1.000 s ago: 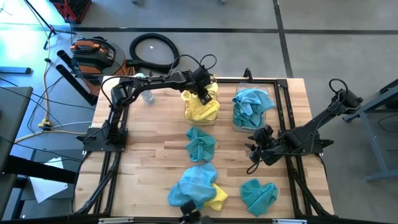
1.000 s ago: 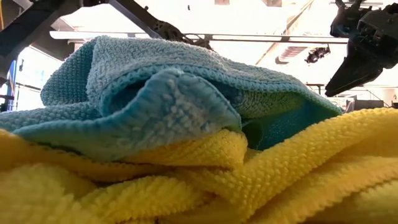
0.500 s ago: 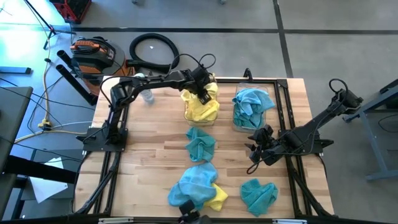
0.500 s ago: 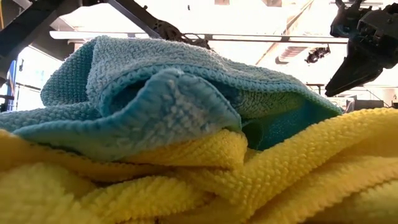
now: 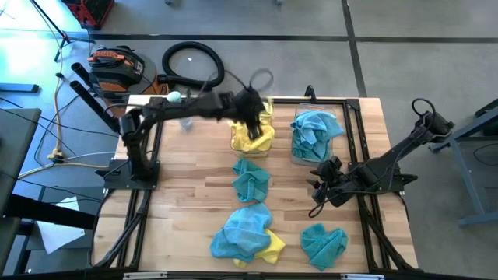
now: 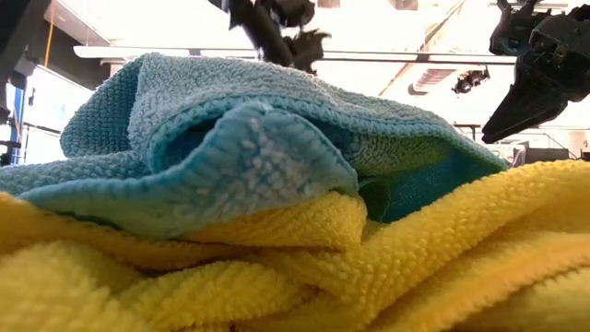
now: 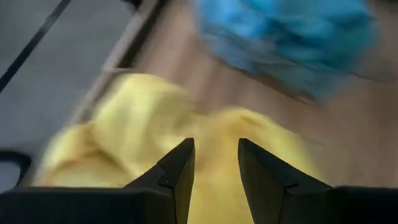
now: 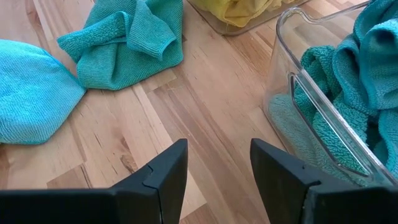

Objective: Sort microfiber towel by color & place in baskets
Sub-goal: Put the blue towel into the right transparent bin

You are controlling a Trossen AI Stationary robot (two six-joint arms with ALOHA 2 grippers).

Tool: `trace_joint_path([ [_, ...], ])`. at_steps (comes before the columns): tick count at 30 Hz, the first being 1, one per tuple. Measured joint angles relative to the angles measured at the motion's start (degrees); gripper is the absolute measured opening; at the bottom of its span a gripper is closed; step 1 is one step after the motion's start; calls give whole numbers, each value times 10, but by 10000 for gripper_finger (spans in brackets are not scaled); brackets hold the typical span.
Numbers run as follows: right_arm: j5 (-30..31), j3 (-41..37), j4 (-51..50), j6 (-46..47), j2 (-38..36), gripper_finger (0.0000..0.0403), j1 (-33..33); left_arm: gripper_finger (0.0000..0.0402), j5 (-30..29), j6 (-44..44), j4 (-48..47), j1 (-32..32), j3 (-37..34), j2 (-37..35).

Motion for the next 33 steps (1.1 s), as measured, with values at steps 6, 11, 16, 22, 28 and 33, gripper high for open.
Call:
trace_joint_path([
  [6, 5, 0, 0, 0, 0, 171, 0, 113, -65, -1, -4, -137, -59, -32],
  [11, 55, 0, 3, 36, 0, 171, 0, 113, -73, -20, 25, -220, -139, -53],
  [16, 9, 0, 7, 83, 0, 171, 0, 113, -87, -55, 91, -253, -244, -98],
  [22, -64, 0, 54, 137, 15, 171, 29, 113, -90, -78, 224, -244, -397, -184],
  [28, -110, 58, -7, 274, 94, 171, 75, 113, -62, -80, 300, -184, -502, -285],
  [33, -206, 176, -168, 407, 188, 171, 103, 113, -33, -81, 301, -150, -533, -347],
])
